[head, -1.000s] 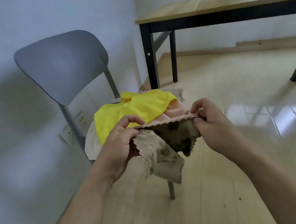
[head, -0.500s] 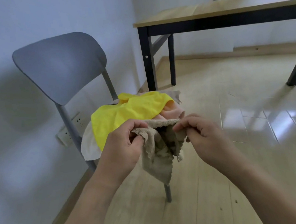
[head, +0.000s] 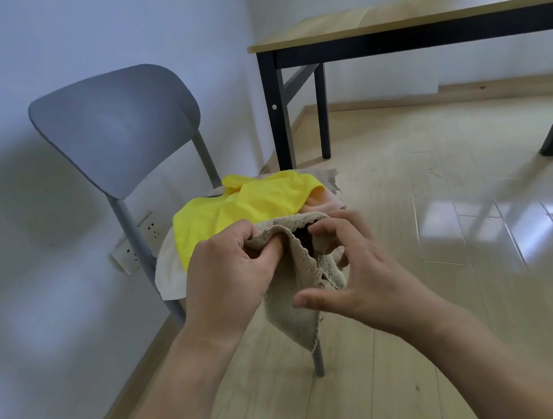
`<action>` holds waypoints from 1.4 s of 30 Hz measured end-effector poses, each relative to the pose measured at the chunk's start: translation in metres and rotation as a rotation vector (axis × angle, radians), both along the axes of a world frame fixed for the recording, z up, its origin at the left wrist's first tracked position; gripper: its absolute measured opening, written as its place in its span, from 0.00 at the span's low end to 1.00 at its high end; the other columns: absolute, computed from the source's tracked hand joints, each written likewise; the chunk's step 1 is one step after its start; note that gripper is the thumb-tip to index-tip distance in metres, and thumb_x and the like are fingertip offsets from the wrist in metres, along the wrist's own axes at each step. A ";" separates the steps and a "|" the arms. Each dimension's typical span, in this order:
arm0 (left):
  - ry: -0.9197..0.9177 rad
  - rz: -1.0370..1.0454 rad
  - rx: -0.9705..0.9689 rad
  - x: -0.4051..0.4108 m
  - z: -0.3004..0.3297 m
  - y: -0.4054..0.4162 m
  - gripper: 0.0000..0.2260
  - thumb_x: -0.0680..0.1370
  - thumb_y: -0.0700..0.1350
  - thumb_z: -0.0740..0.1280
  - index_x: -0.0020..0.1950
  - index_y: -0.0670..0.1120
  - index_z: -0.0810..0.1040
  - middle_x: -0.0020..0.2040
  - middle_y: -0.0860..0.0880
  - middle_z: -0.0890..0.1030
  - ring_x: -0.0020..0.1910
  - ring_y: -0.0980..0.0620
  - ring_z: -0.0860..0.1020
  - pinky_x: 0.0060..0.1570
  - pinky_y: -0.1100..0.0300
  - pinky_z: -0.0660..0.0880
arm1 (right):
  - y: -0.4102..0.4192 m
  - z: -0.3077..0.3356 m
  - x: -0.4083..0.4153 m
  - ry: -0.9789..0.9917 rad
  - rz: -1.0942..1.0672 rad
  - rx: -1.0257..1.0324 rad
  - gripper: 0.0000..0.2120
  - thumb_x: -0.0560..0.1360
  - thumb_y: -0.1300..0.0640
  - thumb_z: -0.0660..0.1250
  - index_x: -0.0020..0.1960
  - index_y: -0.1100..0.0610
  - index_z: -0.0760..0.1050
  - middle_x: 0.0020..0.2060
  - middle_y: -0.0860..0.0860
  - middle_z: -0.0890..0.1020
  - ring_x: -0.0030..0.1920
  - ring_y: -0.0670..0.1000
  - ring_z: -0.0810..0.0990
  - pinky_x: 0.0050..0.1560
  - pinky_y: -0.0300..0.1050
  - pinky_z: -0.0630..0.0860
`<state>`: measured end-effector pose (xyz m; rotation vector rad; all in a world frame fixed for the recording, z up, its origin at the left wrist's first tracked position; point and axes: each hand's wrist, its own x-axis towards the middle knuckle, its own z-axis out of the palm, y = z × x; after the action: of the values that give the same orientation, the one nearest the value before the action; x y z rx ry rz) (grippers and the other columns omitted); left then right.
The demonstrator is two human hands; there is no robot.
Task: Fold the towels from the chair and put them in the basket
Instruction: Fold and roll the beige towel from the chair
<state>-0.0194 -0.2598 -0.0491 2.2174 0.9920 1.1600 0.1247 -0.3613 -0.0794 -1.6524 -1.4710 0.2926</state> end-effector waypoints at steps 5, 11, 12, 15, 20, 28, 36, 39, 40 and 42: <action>0.038 -0.013 0.020 0.001 -0.001 -0.003 0.16 0.71 0.50 0.74 0.28 0.46 0.73 0.21 0.51 0.72 0.22 0.54 0.66 0.23 0.60 0.64 | 0.003 -0.002 0.003 0.002 -0.081 0.055 0.08 0.72 0.55 0.72 0.48 0.56 0.75 0.46 0.44 0.73 0.44 0.42 0.72 0.42 0.30 0.68; 0.519 -0.042 0.080 -0.010 0.001 0.004 0.09 0.73 0.57 0.64 0.39 0.54 0.78 0.31 0.55 0.77 0.34 0.55 0.75 0.32 0.58 0.72 | -0.002 0.009 0.012 0.143 -0.158 0.120 0.06 0.70 0.66 0.70 0.39 0.57 0.76 0.37 0.47 0.77 0.38 0.47 0.74 0.37 0.39 0.73; 0.545 -0.040 0.090 -0.012 0.002 0.005 0.09 0.74 0.56 0.62 0.42 0.56 0.79 0.36 0.56 0.78 0.38 0.56 0.76 0.36 0.58 0.74 | -0.003 0.012 0.013 0.171 -0.159 0.124 0.07 0.70 0.67 0.70 0.38 0.56 0.76 0.36 0.48 0.78 0.37 0.48 0.75 0.37 0.40 0.74; 0.464 -0.056 0.160 -0.014 0.003 0.009 0.15 0.75 0.56 0.56 0.47 0.54 0.81 0.50 0.58 0.76 0.49 0.55 0.74 0.43 0.57 0.74 | -0.007 0.019 0.019 0.210 -0.153 0.125 0.08 0.69 0.66 0.70 0.37 0.55 0.75 0.34 0.49 0.79 0.37 0.50 0.77 0.38 0.48 0.77; 0.374 -0.037 0.368 -0.017 0.014 0.010 0.15 0.76 0.49 0.58 0.46 0.45 0.83 0.52 0.52 0.81 0.47 0.48 0.79 0.44 0.54 0.77 | -0.009 0.032 0.026 0.154 -0.200 0.226 0.09 0.68 0.66 0.71 0.36 0.54 0.75 0.34 0.49 0.80 0.37 0.49 0.78 0.40 0.48 0.78; 0.219 0.067 0.558 -0.022 0.034 -0.008 0.07 0.74 0.47 0.69 0.42 0.46 0.84 0.47 0.51 0.83 0.46 0.48 0.80 0.44 0.54 0.75 | -0.016 0.044 0.031 0.212 -0.144 0.261 0.07 0.72 0.67 0.70 0.41 0.56 0.77 0.35 0.50 0.82 0.37 0.49 0.81 0.43 0.46 0.81; 0.275 0.164 0.417 -0.023 0.032 -0.004 0.07 0.73 0.48 0.67 0.39 0.47 0.82 0.41 0.53 0.82 0.35 0.51 0.74 0.36 0.63 0.65 | -0.021 0.044 0.026 0.203 -0.049 0.211 0.16 0.73 0.62 0.70 0.53 0.42 0.76 0.32 0.56 0.83 0.38 0.59 0.81 0.48 0.59 0.78; 0.157 0.083 0.396 -0.022 0.030 -0.002 0.06 0.74 0.44 0.67 0.43 0.45 0.83 0.46 0.52 0.82 0.37 0.54 0.73 0.37 0.62 0.69 | -0.020 0.044 0.025 0.233 -0.061 0.197 0.08 0.72 0.64 0.71 0.46 0.52 0.81 0.36 0.53 0.85 0.39 0.54 0.82 0.46 0.55 0.79; 0.120 0.046 0.392 -0.022 0.030 -0.002 0.06 0.74 0.42 0.67 0.44 0.44 0.83 0.46 0.51 0.82 0.40 0.54 0.76 0.38 0.63 0.71 | -0.020 0.043 0.026 0.223 -0.068 0.184 0.07 0.72 0.64 0.71 0.44 0.52 0.82 0.35 0.52 0.84 0.39 0.53 0.82 0.45 0.53 0.80; 0.050 -0.012 0.360 -0.022 0.031 -0.002 0.05 0.74 0.40 0.67 0.43 0.42 0.83 0.46 0.51 0.82 0.43 0.56 0.77 0.35 0.70 0.71 | -0.020 0.044 0.026 0.223 -0.065 0.170 0.08 0.71 0.63 0.72 0.42 0.49 0.82 0.35 0.51 0.84 0.38 0.51 0.82 0.43 0.46 0.80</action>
<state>-0.0411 -0.2618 -0.0180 2.5358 0.8400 1.3735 0.1510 -0.3814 -0.0353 -1.4771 -1.2382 0.2973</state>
